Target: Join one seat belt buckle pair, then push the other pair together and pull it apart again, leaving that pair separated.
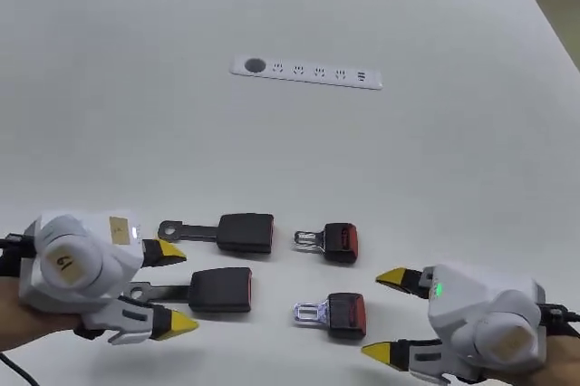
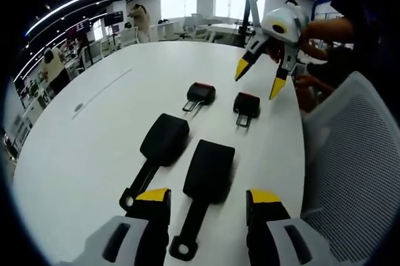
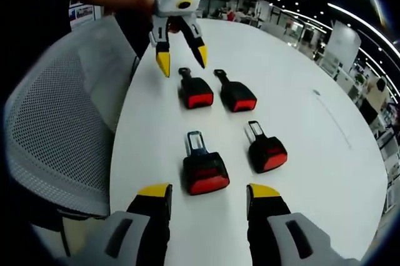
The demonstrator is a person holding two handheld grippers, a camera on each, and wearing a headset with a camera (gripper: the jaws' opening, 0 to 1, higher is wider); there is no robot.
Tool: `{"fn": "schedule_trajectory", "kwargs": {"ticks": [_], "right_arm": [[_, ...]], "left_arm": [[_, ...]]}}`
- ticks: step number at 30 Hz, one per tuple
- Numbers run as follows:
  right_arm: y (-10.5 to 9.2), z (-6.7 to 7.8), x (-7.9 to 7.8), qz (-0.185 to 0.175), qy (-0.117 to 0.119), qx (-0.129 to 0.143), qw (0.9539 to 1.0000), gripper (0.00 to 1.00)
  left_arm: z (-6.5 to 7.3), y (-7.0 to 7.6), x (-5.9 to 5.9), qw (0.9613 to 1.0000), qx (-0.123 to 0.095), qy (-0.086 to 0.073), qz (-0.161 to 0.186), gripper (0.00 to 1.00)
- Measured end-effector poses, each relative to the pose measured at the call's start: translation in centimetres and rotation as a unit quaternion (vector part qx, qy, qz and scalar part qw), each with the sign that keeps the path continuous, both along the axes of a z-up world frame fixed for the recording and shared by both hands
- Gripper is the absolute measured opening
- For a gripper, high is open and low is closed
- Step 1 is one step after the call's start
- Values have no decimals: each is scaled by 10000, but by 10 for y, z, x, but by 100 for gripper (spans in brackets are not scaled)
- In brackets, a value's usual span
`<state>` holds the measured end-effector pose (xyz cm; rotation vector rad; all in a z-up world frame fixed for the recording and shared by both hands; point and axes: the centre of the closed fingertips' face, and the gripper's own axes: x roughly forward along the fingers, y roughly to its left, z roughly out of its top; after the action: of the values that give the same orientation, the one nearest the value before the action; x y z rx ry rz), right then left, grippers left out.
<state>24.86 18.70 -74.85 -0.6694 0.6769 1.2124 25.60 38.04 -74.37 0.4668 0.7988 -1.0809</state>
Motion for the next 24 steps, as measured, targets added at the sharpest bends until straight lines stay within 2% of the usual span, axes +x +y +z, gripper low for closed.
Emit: {"fn": "schedule_trajectory", "kwargs": {"ticks": [8,17,24], "right_arm": [[6,-9,0,262,49,-72,9996,39],[14,-18,1,508,46,-134,9986,32],[15,-23,0,656,0,-242,9976,31]], "left_arm": [[-12,-8,3,9992,225,229,-225,47],[-19,-12,1,9975,430,284,-493,42],[-22,-13,4,9954,529,257,-751,36]]}}
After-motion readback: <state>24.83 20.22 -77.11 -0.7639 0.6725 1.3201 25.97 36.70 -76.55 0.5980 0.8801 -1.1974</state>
